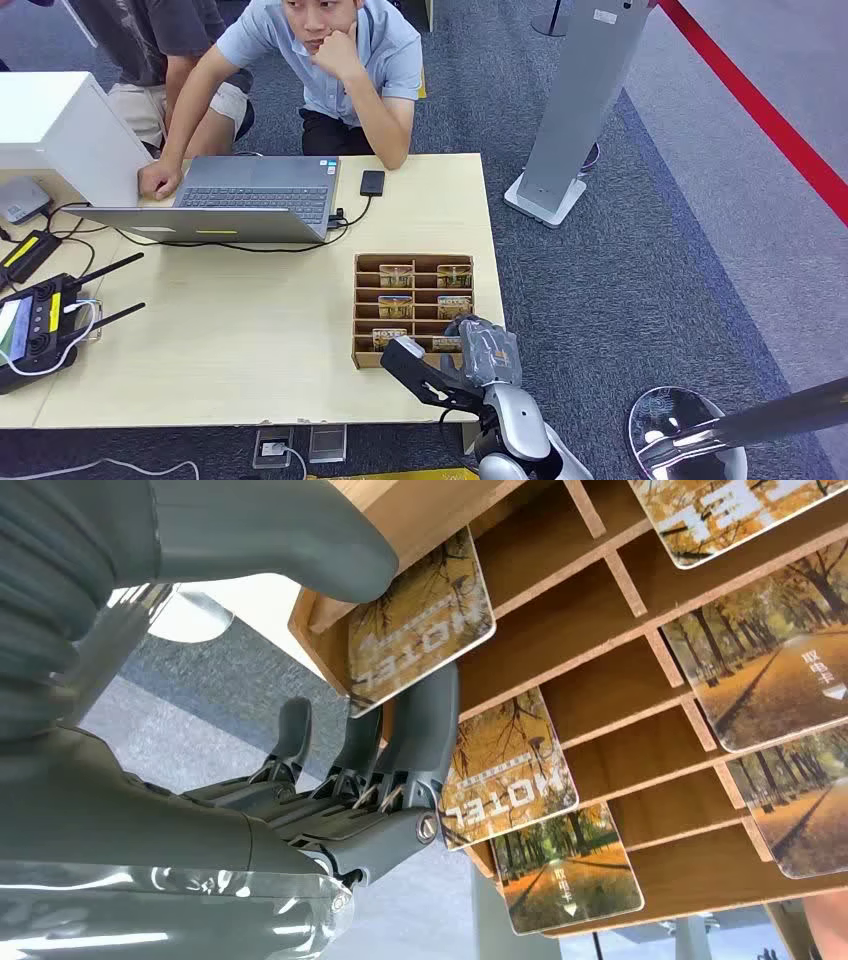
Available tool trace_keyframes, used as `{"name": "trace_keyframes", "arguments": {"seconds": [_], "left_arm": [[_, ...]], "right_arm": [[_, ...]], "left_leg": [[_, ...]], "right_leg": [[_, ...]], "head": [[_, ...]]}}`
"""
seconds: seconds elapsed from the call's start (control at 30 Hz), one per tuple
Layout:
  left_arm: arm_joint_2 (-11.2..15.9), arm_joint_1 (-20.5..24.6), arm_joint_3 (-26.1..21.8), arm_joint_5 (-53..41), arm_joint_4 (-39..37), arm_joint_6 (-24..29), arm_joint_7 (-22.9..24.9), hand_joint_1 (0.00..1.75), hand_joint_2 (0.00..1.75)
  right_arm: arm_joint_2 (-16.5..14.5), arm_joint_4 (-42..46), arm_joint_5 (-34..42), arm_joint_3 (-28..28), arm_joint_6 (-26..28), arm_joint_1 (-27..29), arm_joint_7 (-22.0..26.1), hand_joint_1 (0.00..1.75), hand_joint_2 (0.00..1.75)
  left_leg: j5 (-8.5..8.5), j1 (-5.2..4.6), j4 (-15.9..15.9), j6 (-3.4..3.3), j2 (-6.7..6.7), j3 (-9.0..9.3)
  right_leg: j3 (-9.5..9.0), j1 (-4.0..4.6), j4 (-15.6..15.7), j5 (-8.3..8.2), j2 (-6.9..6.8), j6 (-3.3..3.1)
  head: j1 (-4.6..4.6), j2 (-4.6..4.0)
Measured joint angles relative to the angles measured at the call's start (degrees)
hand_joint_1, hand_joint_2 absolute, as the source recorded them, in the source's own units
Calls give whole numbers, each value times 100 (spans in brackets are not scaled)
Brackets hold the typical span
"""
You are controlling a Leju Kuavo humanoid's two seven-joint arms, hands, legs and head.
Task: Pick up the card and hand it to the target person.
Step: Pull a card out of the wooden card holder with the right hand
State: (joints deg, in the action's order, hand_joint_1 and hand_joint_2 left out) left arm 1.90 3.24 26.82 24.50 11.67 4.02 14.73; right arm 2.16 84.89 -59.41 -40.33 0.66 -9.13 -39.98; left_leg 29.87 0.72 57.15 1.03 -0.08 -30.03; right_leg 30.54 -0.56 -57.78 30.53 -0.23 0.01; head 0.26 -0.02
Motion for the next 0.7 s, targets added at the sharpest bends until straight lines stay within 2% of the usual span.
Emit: {"name": "trace_keyframes", "arguments": {"seconds": [0.17, 0.3, 0.43, 0.63, 0.7], "left_arm": [[0, 0, 2, 0, 0, 0, 0, 0, 0], [0, 0, 4, 0, 0, 0, 0, 0, 0], [0, 1, 44, 10, 0, 5, 0, 0, 0], [0, 1, 80, 49, 0, 7, -26, 0, 0], [0, 1, 84, 63, 0, 8, -42, 0, 0]], "right_arm": [[0, -5, 4, 0, -3, -6, 0, 108, 175], [0, -13, 7, 1, -6, -11, 0, 128, 175], [-2, -28, 7, 1, -14, -17, 0, 139, 175], [-7, -28, 19, -1, -13, -17, 0, 170, 175], [-7, -28, 46, -2, -8, -19, 0, 175, 175]], "left_leg": [[0, 0, 0, 0, 0, 0], [0, 0, 0, 0, 0, 0], [0, 0, 0, 0, 0, 0], [0, 0, 0, 0, 0, 1], [0, 0, 0, 0, 0, 1]], "right_leg": [[0, 0, 0, 0, 0, 0], [0, 0, 0, 0, 0, 0], [0, 0, 0, 0, 0, 0], [0, 0, 0, 0, 0, 0], [0, 0, 0, 0, 0, 0]], "head": [[-1, 0], [-2, 0], [-2, 0], [0, 0], [0, 0]]}}
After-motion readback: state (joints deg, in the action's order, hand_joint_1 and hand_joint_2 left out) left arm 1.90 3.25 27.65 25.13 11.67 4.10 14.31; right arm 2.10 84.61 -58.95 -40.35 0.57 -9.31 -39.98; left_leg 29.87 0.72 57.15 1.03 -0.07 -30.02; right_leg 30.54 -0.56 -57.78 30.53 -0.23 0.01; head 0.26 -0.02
